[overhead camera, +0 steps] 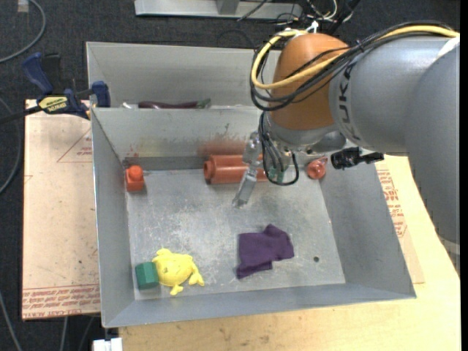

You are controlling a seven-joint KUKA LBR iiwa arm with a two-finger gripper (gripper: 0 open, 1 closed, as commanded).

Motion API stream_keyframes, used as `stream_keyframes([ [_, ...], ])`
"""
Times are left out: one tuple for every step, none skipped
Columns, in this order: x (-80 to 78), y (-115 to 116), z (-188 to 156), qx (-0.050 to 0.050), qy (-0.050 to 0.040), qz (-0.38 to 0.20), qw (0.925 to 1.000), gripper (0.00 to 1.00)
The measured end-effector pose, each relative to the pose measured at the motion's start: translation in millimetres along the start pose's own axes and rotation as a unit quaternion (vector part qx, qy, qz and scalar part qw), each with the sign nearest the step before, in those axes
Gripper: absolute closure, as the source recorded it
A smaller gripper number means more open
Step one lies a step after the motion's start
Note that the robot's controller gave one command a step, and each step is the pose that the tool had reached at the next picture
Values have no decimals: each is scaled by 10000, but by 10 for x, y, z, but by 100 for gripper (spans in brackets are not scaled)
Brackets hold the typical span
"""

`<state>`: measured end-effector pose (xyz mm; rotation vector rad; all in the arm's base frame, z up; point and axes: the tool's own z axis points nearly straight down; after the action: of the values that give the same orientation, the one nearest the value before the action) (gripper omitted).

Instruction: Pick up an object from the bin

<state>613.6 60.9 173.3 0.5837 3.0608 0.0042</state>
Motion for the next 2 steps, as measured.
stream_keyframes([
  [18,-139,-196,-59,-156,-622,9979,0],
  [20,-460,371,-33,-78,-1182,9930,0],
])
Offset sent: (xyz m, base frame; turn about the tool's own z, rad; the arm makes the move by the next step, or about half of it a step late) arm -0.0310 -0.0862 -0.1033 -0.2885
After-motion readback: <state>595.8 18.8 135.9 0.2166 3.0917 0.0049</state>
